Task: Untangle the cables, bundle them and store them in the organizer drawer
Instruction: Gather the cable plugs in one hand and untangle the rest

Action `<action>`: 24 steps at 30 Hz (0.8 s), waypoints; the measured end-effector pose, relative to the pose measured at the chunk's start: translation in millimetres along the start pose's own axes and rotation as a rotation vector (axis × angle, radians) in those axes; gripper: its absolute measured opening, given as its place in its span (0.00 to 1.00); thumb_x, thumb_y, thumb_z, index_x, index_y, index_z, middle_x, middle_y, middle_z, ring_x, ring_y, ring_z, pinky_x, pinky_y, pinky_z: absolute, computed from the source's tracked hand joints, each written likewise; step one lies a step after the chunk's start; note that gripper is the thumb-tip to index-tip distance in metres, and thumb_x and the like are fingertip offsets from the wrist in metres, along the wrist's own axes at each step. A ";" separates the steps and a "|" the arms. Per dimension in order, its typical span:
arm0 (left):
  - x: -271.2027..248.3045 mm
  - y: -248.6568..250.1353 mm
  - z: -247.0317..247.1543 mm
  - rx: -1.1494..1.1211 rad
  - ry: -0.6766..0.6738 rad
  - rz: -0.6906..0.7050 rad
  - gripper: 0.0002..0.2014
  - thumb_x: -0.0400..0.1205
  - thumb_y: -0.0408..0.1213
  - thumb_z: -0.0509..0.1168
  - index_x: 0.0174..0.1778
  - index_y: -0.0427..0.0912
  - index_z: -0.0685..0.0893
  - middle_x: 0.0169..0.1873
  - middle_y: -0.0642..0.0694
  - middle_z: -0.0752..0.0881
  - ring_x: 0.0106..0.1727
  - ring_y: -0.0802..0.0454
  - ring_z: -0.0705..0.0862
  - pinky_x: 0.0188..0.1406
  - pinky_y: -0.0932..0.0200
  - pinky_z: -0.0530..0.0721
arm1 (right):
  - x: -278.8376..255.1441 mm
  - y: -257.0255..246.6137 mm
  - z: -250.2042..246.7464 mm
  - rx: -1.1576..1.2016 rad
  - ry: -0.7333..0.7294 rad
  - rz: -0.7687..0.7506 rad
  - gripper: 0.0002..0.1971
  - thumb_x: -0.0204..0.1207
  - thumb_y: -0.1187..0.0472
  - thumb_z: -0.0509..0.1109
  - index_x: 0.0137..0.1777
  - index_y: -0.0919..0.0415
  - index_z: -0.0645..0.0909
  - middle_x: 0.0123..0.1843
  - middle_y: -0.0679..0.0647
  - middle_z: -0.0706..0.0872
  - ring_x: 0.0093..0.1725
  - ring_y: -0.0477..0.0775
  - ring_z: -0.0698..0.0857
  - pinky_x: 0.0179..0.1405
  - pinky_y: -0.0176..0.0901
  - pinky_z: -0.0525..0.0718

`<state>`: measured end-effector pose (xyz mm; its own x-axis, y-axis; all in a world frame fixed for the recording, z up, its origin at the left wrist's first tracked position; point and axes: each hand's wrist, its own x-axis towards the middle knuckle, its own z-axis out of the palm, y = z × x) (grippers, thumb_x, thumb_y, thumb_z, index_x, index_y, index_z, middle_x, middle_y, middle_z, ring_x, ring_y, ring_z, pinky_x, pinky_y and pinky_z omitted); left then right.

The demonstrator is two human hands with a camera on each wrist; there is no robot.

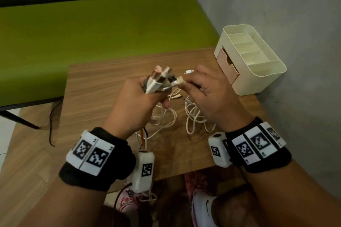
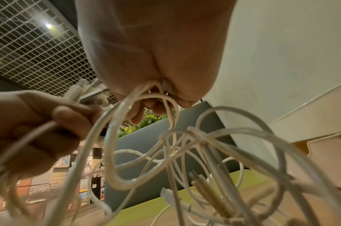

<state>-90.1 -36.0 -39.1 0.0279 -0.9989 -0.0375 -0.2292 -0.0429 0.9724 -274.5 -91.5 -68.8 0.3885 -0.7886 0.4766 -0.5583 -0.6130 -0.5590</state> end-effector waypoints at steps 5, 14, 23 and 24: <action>0.9 1.9 -35.7 -0.503 0.131 -0.023 0.08 0.75 0.33 0.66 0.31 0.46 0.85 0.23 0.41 0.70 0.19 0.59 0.61 0.21 0.62 0.51 | -1.5 19.7 -8.8 -0.297 -0.306 0.279 0.17 0.85 0.42 0.58 0.48 0.51 0.82 0.43 0.42 0.78 0.47 0.47 0.76 0.57 0.54 0.67; 11.7 -41.4 -62.1 0.680 0.202 -0.259 0.05 0.76 0.37 0.75 0.44 0.41 0.90 0.33 0.39 0.87 0.36 0.39 0.85 0.33 0.49 0.79 | 0.8 20.9 -11.0 0.103 -0.045 0.123 0.06 0.80 0.62 0.73 0.53 0.60 0.90 0.45 0.49 0.85 0.44 0.46 0.83 0.45 0.41 0.82; 5.7 -11.2 -9.4 0.309 0.181 0.137 0.14 0.76 0.33 0.75 0.50 0.58 0.86 0.39 0.62 0.88 0.43 0.61 0.87 0.38 0.59 0.80 | -4.3 3.6 16.4 -0.018 -0.195 -0.094 0.08 0.77 0.64 0.72 0.53 0.64 0.90 0.44 0.46 0.79 0.40 0.44 0.75 0.38 0.28 0.67; 5.5 -13.7 -5.2 0.252 0.112 0.141 0.15 0.77 0.31 0.74 0.49 0.59 0.86 0.39 0.61 0.90 0.43 0.62 0.87 0.40 0.60 0.82 | -4.6 1.0 16.0 -0.007 -0.182 -0.107 0.09 0.77 0.65 0.71 0.53 0.65 0.89 0.44 0.47 0.78 0.39 0.44 0.75 0.38 0.28 0.67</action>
<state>-81.7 -40.7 -51.4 0.0828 -0.9876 0.1334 -0.4725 0.0789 0.8778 -265.1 -89.3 -82.5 0.5718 -0.7151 0.4021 -0.5117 -0.6940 -0.5065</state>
